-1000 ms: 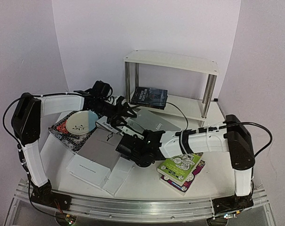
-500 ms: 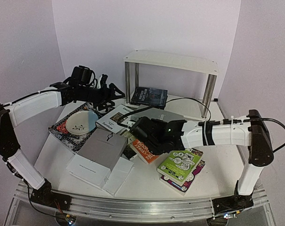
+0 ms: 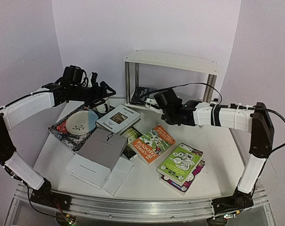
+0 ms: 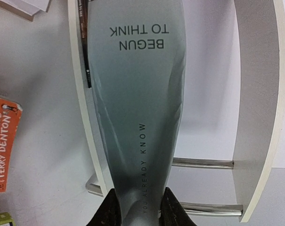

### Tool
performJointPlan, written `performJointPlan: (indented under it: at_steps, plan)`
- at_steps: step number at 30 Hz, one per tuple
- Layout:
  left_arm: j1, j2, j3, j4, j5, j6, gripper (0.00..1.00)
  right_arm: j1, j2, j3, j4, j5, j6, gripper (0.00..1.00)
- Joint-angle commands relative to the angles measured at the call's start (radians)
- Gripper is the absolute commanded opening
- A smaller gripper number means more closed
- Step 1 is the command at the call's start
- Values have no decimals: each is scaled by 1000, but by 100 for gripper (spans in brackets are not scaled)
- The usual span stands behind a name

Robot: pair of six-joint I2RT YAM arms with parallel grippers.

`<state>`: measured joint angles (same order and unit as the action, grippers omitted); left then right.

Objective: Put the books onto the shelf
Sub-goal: Place the book on the shelf.

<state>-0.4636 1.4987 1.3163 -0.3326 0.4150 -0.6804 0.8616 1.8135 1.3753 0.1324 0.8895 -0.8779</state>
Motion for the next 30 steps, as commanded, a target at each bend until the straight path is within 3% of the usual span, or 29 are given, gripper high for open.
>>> performJointPlan:
  at_steps: [1,22,30]
  plan:
    - [8,-57,-14,20,-9,17,84,-74,27,74,109,-50,-100,27]
    - [13,-79,-41,20,-20,10,84,-285,190,31,246,-165,-130,33]
    - [13,-74,-41,20,-16,7,84,-300,203,2,245,-177,-108,72]
